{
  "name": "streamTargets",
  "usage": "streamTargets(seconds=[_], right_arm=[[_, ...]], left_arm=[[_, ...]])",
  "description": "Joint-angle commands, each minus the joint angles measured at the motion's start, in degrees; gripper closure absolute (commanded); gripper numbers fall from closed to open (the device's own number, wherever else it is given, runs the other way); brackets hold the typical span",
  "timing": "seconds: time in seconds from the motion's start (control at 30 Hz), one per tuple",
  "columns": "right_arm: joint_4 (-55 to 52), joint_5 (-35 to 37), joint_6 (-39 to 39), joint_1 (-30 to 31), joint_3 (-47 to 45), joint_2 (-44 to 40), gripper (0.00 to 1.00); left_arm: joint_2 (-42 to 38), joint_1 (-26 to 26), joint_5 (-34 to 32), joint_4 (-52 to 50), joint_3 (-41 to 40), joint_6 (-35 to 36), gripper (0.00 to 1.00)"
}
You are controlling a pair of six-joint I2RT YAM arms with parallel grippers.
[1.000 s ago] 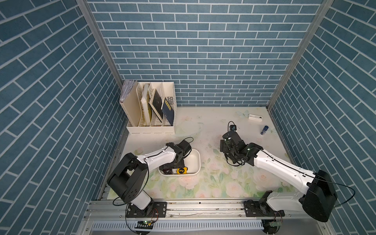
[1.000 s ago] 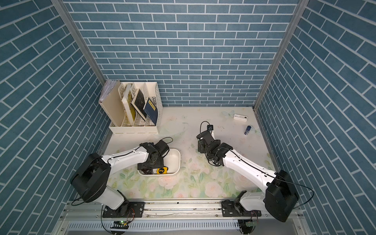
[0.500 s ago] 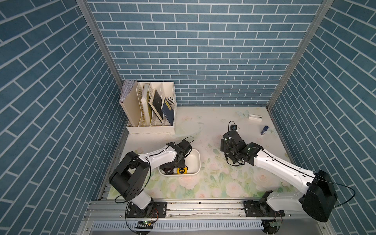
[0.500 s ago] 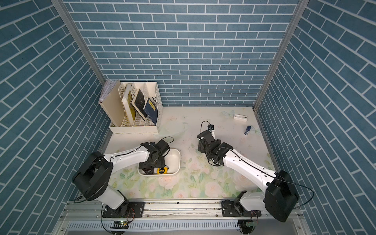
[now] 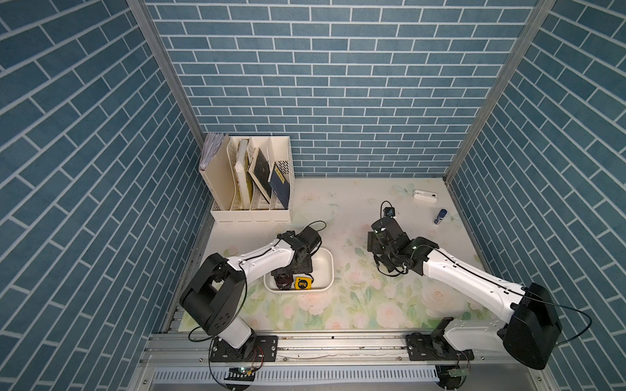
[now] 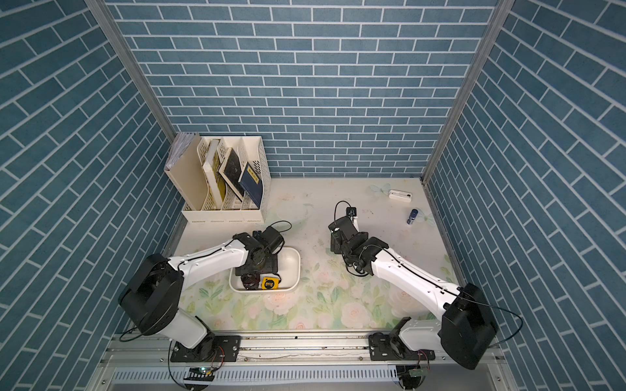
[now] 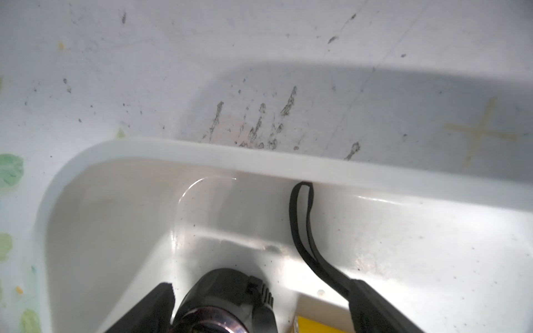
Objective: Take the tape measure out of the storage box
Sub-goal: Pick up the tape measure from the storage box.
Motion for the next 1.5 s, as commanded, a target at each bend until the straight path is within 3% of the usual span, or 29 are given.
streamTargets(seconds=[0.0, 0.67, 0.83, 1.2, 1.47], right_arm=[[0.21, 0.25, -0.4, -0.19, -0.78, -0.41, 0.2], [0.28, 0.51, -0.66, -0.42, -0.96, -0.94, 0.2], [0.45, 0.3, -0.59, -0.52, -0.88, -0.6, 0.2], [0.28, 0.42, -0.66, -0.7, -0.95, -0.14, 0.2], [0.8, 0.43, -0.36, -0.79, -1.5, -0.32, 0.2]], left_arm=[[-0.69, 0.08, -1.77, -3.78, 0.61, 0.52, 0.01], [-0.93, 1.49, -0.21, -2.3, -4.64, 1.67, 0.05], [-0.16, 1.88, 1.15, -0.53, -5.58, 2.35, 0.15], [0.21, 2.01, 2.37, 0.94, -6.79, 2.35, 0.5], [-2.57, 1.99, 1.4, -2.85, -0.12, 1.98, 0.79]])
